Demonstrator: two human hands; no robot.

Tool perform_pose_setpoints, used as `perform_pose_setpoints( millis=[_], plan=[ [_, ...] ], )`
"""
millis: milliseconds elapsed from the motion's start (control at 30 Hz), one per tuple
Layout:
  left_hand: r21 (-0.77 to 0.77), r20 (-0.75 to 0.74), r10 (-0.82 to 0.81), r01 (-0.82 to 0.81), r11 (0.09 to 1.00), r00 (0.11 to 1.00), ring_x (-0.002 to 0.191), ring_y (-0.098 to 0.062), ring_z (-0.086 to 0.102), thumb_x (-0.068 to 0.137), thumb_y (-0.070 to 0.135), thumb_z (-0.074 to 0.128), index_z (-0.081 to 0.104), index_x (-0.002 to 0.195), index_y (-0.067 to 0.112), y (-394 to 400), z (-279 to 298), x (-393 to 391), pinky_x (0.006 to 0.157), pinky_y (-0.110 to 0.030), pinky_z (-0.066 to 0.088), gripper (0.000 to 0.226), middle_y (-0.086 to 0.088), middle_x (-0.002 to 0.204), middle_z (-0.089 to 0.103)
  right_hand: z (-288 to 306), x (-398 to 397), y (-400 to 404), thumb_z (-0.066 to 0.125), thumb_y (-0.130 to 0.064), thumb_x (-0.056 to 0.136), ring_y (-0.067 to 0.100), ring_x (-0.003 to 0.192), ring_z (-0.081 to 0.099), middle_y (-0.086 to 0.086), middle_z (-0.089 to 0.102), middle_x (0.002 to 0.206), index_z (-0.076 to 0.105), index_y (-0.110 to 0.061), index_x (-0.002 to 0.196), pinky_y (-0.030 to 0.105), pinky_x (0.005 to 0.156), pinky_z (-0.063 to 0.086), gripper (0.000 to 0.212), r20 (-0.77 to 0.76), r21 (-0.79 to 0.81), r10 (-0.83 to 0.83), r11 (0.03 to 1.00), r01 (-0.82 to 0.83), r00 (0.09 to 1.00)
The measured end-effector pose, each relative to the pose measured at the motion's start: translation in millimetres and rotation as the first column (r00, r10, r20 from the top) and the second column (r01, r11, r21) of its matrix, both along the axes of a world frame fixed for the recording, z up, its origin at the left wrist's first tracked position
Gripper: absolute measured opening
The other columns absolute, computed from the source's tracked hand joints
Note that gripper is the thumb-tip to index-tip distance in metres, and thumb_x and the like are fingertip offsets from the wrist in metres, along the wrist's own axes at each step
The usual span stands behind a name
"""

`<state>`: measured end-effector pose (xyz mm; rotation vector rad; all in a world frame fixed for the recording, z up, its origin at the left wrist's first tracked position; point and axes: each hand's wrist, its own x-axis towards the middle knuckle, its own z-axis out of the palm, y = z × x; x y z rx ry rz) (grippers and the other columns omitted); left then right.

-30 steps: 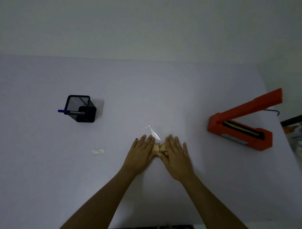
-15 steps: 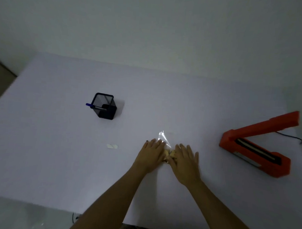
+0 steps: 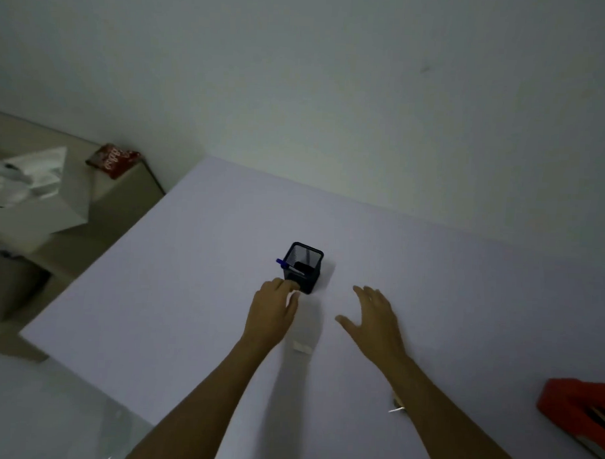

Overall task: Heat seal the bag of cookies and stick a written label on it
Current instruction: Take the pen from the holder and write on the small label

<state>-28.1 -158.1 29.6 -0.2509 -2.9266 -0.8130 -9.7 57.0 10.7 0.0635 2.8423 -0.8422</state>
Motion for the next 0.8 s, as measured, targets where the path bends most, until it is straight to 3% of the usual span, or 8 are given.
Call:
perform_pose_setpoints(
  millis=[133, 300, 600, 733, 800],
  plan=[
    [0.048, -0.001, 0.091, -0.09, 0.995, 0.996, 0.1, -0.025, 0.057, 0.093, 0.018, 0.055, 0.058, 0.119, 0.01, -33, 0, -37, 0.084, -0.035, 0.048, 0.027, -0.01, 0.111, 0.063, 8, -46, -49, 0.062, -0.046, 0.088, 0.027, 0.145, 0.017, 0.009, 0.029, 0.155, 0.031, -0.018, 0.146, 0.045, 0.115, 0.026, 0.071, -0.043, -0.018, 0.026, 0.999, -0.027, 0.999],
    [0.051, 0.068, -0.002, -0.002, 0.999, 0.998, 0.11, -0.028, 0.055, 0.094, 0.022, 0.057, 0.053, 0.129, 0.013, -39, -12, -73, 0.093, -0.038, 0.046, 0.037, -0.011, 0.124, 0.06, 1, -72, -82, 0.064, -0.04, 0.087, 0.03, 0.135, 0.033, 0.011, 0.039, 0.147, 0.044, -0.016, 0.138, 0.047, 0.104, 0.041, 0.06, -0.064, 0.034, 0.037, 0.999, -0.035, 0.997],
    [0.026, 0.041, -0.147, 0.146, 0.989, 0.988, 0.087, -0.028, 0.06, 0.092, 0.015, 0.057, 0.069, 0.105, 0.008, -46, -25, -96, 0.076, -0.038, 0.049, 0.019, -0.013, 0.094, 0.068, -11, -73, -88, 0.06, -0.031, 0.091, 0.03, 0.137, 0.03, 0.011, 0.027, 0.155, 0.056, -0.015, 0.129, 0.047, 0.104, 0.042, 0.042, -0.063, 0.122, 0.005, 0.993, 0.003, 0.998],
    [0.119, -0.037, -0.167, 0.171, 0.978, 0.985, 0.085, -0.023, 0.062, 0.093, 0.018, 0.057, 0.068, 0.103, 0.009, -57, 5, -100, 0.076, -0.029, 0.047, 0.017, -0.008, 0.092, 0.07, 10, -77, -92, 0.057, -0.041, 0.091, 0.033, 0.141, 0.026, 0.014, 0.03, 0.154, 0.051, -0.015, 0.134, 0.047, 0.11, 0.032, 0.05, -0.051, 0.144, -0.01, 0.989, 0.017, 0.999],
    [0.264, -0.065, -0.1, 0.114, 0.958, 0.993, 0.084, -0.014, 0.063, 0.094, 0.019, 0.057, 0.065, 0.1, 0.011, -66, 33, -98, 0.073, -0.018, 0.046, 0.013, -0.002, 0.091, 0.07, 29, -77, -99, 0.06, -0.047, 0.087, 0.029, 0.128, 0.043, 0.012, 0.049, 0.138, 0.057, -0.014, 0.126, 0.043, 0.101, 0.042, 0.05, -0.137, 0.026, -0.129, 0.991, 0.133, 0.982]
  ],
)
